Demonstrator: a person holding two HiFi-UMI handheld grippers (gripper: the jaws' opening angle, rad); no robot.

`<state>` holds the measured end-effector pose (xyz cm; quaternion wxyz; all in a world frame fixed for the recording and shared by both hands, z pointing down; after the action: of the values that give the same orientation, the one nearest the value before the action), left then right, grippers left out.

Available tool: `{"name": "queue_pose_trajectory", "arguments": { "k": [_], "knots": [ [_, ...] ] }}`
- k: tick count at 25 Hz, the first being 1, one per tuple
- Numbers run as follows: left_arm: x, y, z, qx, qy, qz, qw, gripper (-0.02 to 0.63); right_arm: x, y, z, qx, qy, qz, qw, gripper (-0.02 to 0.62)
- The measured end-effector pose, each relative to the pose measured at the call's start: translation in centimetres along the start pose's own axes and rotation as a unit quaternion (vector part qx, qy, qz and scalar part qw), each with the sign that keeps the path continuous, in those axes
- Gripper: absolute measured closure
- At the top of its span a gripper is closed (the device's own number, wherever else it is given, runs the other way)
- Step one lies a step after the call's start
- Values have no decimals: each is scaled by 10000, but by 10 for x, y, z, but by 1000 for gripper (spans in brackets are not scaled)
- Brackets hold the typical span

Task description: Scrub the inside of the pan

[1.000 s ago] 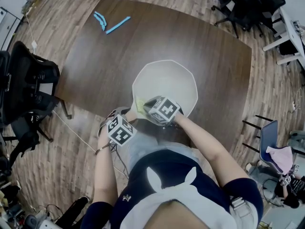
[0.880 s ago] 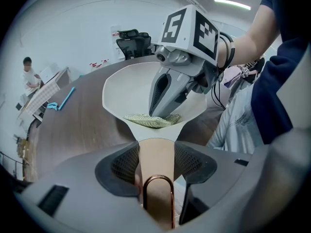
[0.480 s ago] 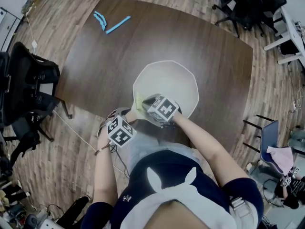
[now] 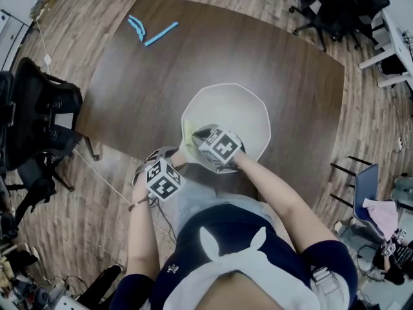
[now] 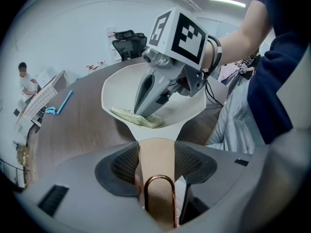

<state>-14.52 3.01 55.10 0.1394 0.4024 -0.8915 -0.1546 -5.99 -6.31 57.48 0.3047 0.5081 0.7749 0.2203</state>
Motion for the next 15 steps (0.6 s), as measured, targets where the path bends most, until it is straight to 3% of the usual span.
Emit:
{"name": "queue_pose_trajectory", "arguments": {
  "k": [15],
  "knots": [
    [2, 1, 0, 51, 55, -53, 10000, 382, -14, -10, -6, -42, 336, 182, 9993, 586]
  ]
}}
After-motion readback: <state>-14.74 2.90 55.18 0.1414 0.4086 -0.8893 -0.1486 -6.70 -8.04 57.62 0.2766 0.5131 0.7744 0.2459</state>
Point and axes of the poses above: the fingertips, and each gripper's own axes: z backward along the fingers, x to its left, y out of its underside, the point moved 7 cm from there along z, backward along the fingers, and after that the axes turned 6 degrees about z, right-handed, at the moved point
